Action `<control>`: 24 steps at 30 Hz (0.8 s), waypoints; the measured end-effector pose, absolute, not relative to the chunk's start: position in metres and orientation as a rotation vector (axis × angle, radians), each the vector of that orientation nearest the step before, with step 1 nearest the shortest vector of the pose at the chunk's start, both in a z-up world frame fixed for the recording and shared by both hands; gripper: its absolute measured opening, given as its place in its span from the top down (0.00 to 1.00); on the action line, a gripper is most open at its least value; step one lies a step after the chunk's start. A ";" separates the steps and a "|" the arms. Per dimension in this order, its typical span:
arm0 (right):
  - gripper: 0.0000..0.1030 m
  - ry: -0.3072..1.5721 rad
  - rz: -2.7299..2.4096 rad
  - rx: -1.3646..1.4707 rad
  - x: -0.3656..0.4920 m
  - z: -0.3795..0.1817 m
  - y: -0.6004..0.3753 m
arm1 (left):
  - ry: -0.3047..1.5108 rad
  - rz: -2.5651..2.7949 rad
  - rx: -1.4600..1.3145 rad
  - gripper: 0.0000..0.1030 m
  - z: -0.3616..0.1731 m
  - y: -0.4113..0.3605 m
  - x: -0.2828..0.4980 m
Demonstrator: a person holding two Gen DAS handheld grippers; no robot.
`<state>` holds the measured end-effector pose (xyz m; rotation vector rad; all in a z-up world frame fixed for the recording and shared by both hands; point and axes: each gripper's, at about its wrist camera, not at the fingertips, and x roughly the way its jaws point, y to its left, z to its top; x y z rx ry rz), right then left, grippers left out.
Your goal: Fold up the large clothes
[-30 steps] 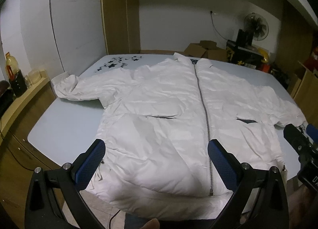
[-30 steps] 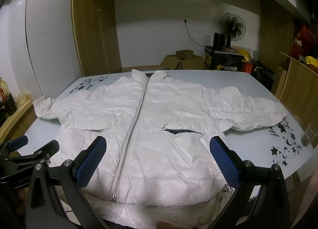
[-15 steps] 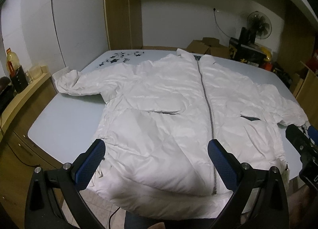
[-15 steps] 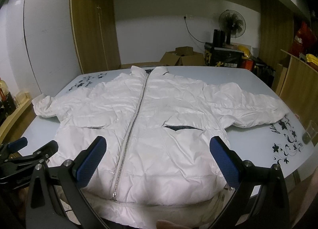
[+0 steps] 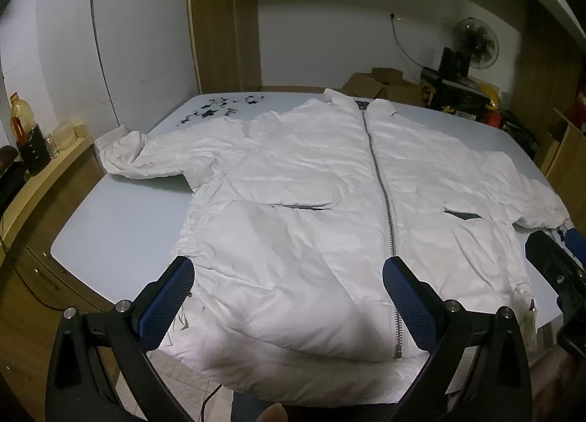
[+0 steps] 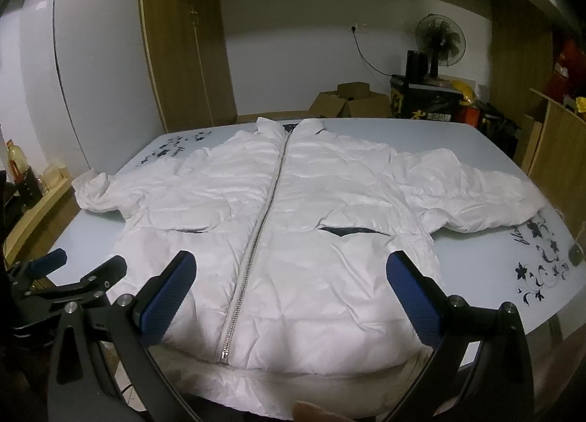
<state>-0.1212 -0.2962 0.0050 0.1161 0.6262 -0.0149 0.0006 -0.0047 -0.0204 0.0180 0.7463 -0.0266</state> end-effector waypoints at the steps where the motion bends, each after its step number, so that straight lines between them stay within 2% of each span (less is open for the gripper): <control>1: 0.00 0.626 -0.010 0.115 -0.122 0.006 -0.295 | 0.746 -0.026 0.020 0.00 -0.021 -0.004 0.001; 13: 0.00 0.537 0.007 -0.010 -0.139 0.020 -0.274 | 0.740 -0.003 0.027 0.00 -0.020 -0.004 -0.003; 24: 0.00 0.541 0.002 -0.013 -0.136 0.018 -0.273 | 0.729 0.016 0.045 0.00 -0.019 -0.003 -0.003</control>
